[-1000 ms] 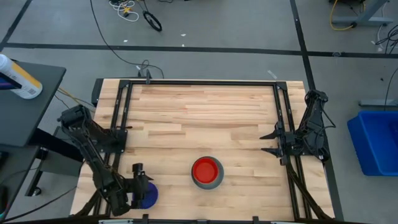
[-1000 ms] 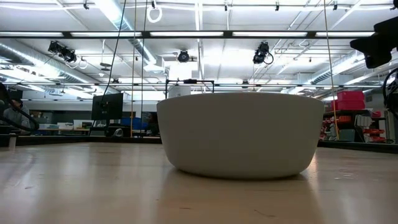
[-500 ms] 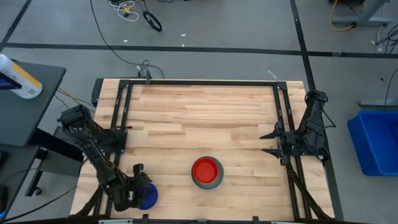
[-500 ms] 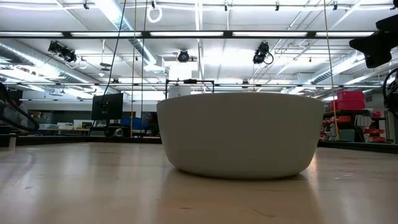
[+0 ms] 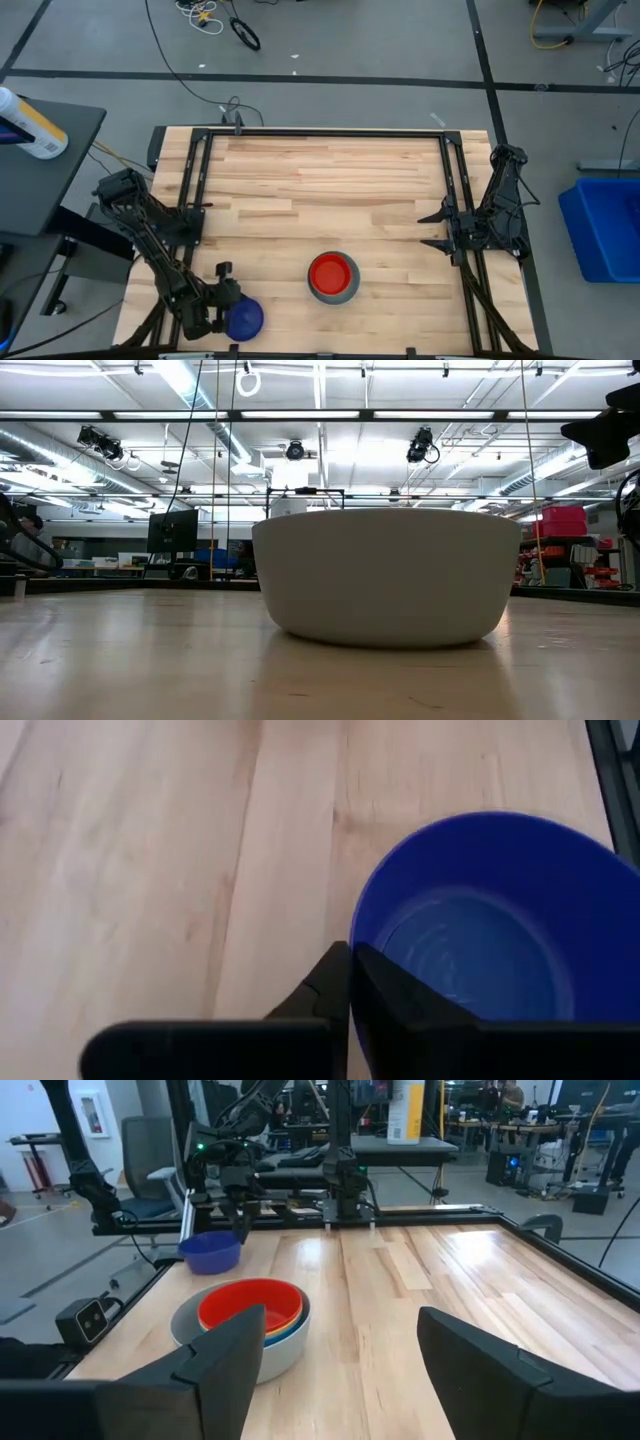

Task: Nest bowls inside each other
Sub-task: Stack the dark blue bowl on top of the red bowl

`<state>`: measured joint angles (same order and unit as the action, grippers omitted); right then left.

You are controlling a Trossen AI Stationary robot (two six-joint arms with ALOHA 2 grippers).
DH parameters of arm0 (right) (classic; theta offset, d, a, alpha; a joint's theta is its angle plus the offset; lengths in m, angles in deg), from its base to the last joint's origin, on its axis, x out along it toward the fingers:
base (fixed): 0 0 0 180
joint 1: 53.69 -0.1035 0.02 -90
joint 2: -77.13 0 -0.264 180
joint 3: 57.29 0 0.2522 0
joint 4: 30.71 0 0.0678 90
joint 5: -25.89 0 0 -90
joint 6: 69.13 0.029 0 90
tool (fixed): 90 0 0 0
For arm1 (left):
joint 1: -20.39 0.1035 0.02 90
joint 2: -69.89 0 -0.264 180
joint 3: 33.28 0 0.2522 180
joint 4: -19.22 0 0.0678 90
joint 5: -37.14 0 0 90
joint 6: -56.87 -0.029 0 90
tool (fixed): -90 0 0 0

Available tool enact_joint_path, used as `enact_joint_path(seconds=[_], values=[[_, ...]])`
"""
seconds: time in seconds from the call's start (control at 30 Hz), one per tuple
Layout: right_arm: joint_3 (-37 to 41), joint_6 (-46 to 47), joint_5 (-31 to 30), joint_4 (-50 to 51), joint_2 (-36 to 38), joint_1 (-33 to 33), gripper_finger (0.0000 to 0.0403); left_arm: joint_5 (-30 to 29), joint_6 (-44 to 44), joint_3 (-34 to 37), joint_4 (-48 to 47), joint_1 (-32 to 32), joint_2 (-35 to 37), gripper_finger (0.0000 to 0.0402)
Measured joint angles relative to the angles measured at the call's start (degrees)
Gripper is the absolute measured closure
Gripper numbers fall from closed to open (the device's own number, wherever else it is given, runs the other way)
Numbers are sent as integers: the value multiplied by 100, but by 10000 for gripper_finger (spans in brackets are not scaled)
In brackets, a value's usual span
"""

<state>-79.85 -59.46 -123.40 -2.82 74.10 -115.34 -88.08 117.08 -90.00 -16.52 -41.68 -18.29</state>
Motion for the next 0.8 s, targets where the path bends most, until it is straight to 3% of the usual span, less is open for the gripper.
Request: enact_joint_path(seconds=[0.23,0.57,0.73,0.8], values=[[0,-2,2,3,0,0,147,-697,-148,0,-96,0,1,396],[0,-2,2,18,0,-2,170,-3470,-992,2,241,39,0,398],[0,-20,2,22,0,-1,179,-4036,-1503,2,618,294,-2,398],[0,-45,2,22,0,0,183,-3993,-1780,2,763,488,-2,398]])
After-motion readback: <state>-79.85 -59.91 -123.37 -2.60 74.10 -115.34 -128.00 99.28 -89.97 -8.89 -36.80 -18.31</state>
